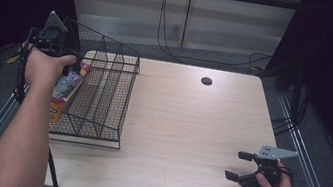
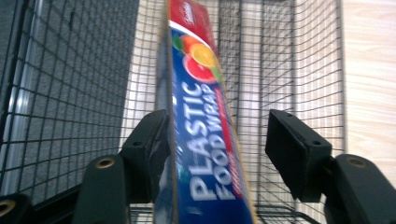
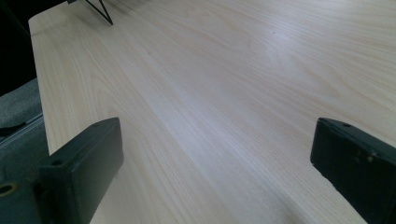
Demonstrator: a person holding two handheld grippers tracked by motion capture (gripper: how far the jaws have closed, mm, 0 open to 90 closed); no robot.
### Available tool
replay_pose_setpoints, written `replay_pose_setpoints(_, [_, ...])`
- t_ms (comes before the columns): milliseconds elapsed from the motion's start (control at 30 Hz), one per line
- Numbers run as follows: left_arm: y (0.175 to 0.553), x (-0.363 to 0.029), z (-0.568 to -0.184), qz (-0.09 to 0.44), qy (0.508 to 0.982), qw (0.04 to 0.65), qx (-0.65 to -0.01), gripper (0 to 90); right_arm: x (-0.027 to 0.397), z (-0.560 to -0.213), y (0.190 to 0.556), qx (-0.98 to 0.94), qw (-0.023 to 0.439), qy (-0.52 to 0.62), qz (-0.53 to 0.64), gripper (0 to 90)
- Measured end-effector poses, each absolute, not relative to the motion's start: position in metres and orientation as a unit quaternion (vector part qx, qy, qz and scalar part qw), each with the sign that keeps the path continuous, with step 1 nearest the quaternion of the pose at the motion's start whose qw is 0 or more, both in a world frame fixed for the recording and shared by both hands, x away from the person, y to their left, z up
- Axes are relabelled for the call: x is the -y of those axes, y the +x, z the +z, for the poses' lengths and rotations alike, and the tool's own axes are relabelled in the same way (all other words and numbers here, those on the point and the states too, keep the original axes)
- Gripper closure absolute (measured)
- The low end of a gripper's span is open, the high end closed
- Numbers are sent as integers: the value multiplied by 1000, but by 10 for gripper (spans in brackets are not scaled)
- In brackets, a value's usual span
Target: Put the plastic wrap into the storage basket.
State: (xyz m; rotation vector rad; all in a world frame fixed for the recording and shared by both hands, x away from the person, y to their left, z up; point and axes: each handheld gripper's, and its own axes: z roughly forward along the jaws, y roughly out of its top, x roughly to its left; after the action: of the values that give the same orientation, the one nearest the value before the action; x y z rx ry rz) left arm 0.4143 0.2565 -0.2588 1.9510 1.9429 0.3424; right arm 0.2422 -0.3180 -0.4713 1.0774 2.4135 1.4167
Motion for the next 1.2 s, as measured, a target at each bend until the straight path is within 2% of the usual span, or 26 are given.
replay_pose_setpoints(500, [407,-225,-249,112,714,238,-649,240,317,-469,242,-802,72,357,473,25])
replay_pose_setpoints(733, [404,-203,-254,96,725,271,-626,200,317,-469,242,-803,72,356,473,26])
replay_pose_setpoints(1200, [397,-158,-267,80,763,295,-570,162,317,-468,242,-802,75,355,474,25])
